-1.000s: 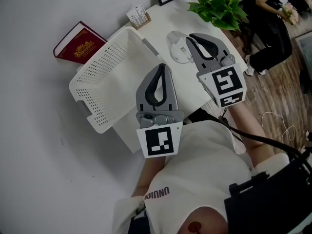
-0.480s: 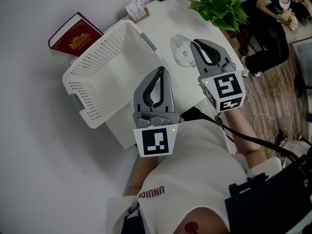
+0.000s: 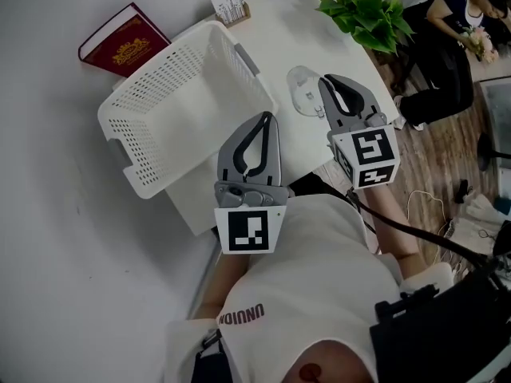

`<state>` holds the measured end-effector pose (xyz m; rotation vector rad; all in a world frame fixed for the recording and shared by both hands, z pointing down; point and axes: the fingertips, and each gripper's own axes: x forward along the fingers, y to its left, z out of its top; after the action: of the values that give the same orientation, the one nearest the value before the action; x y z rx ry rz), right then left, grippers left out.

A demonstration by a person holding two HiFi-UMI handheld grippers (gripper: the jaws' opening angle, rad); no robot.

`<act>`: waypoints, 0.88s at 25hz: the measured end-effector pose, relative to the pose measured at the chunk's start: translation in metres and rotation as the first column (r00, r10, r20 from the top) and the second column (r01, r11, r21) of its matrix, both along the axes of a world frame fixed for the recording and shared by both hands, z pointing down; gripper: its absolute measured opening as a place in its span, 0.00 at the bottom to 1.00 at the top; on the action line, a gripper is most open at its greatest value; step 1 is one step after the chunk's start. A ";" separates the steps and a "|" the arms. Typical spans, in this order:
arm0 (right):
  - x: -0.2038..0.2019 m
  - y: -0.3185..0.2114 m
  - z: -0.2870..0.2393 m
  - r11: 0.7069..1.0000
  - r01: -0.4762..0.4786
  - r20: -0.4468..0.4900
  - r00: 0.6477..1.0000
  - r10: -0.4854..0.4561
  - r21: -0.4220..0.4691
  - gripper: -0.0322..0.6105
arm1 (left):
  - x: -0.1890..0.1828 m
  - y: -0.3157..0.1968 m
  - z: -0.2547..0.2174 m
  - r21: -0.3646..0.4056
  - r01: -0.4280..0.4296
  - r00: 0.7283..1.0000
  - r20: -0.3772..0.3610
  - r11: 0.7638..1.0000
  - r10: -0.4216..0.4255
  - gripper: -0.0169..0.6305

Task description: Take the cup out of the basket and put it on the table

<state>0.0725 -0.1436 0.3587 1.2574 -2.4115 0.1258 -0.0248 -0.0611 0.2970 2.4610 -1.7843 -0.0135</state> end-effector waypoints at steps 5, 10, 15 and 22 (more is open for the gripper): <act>0.001 0.006 0.011 1.000 -0.004 -0.007 1.000 0.004 -0.028 0.11 | 0.001 0.000 0.006 -0.004 -0.010 1.000 0.008 1.000 0.010 0.04; 0.004 0.010 0.022 0.998 -0.013 -0.018 1.000 0.012 -0.059 0.11 | 0.001 -0.001 0.011 -0.014 -0.018 1.000 0.009 1.000 0.019 0.04; 0.010 0.016 0.035 0.996 -0.029 -0.019 0.999 0.027 -0.090 0.11 | 0.004 -0.001 0.013 -0.011 -0.024 1.000 0.006 1.000 0.024 0.04; 0.014 0.021 0.052 0.991 -0.049 -0.026 0.999 0.046 -0.126 0.11 | 0.007 -0.001 0.016 -0.020 -0.036 0.999 -0.001 0.999 0.036 0.04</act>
<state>0.0869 -0.1225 0.4102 1.2517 -2.3159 0.2717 -0.0178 -0.0624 0.3135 2.4782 -1.7311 0.0059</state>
